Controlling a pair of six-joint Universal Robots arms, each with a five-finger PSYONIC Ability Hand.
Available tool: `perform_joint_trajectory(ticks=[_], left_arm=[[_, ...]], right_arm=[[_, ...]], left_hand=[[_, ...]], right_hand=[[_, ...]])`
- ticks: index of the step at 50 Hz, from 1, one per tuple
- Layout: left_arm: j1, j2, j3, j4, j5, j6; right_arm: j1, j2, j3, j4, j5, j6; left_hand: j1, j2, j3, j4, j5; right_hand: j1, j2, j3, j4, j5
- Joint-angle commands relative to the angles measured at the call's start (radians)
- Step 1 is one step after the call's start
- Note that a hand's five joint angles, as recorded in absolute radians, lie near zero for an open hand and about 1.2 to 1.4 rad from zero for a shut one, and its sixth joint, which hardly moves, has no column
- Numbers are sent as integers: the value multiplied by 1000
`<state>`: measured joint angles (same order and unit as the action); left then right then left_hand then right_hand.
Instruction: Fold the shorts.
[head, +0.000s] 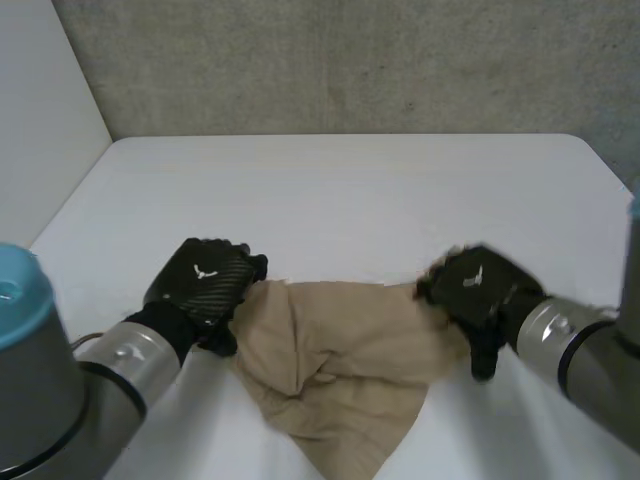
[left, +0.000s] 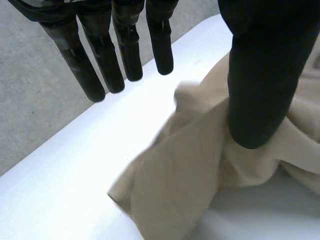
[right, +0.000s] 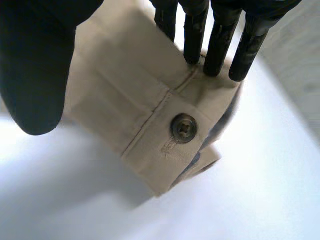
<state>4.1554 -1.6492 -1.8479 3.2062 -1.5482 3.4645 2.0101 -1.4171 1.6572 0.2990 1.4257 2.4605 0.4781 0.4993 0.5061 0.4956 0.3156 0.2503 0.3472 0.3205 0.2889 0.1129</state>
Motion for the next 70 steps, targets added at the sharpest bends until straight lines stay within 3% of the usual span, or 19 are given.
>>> perform_joint_trajectory(ticks=[1,7,17,29,40,57,62,65,67,70], left_arm=[[11,153,70,-95,4,-2],[46,187,121,-101,46,-1],[184,138,150,-97,175,-37],[183,-138,324,-181,177,-258],[175,-357,478,-354,175,-255],[143,-488,512,-391,168,-163],[138,-521,527,-388,145,-119],[127,-537,542,-385,117,-104],[123,-540,559,-371,97,-100],[121,-540,581,-333,89,-100]], right_arm=[[-48,-89,-71,-87,-7,106],[-68,-92,-123,-69,-22,126],[-73,-80,-212,2,-64,137],[-74,139,-369,135,-90,202],[-94,372,-494,138,-82,198],[-119,541,-554,143,-71,153],[-126,579,-574,143,-70,140],[-126,590,-580,143,-71,140],[-126,592,-580,138,-76,138],[-126,583,-594,109,-77,134]], left_hand=[[6,-16,-22,-12,-6],[5,-16,-22,-12,-7],[6,-16,-22,-12,-7],[8,-13,-20,-9,-4],[8,-13,-20,-9,-4],[44,22,16,26,32],[158,137,130,140,146],[436,415,408,419,424],[737,716,709,720,725],[918,897,890,901,906]], right_hand=[[14,-83,-56,-25,-23],[23,-74,-48,-16,-15],[28,-69,-42,-10,-9],[37,-60,-33,-1,0],[43,-54,-27,5,6],[257,160,187,219,220],[418,321,348,379,381],[749,652,679,711,712],[1145,1048,1074,1106,1108],[1146,1049,1076,1107,1109]])
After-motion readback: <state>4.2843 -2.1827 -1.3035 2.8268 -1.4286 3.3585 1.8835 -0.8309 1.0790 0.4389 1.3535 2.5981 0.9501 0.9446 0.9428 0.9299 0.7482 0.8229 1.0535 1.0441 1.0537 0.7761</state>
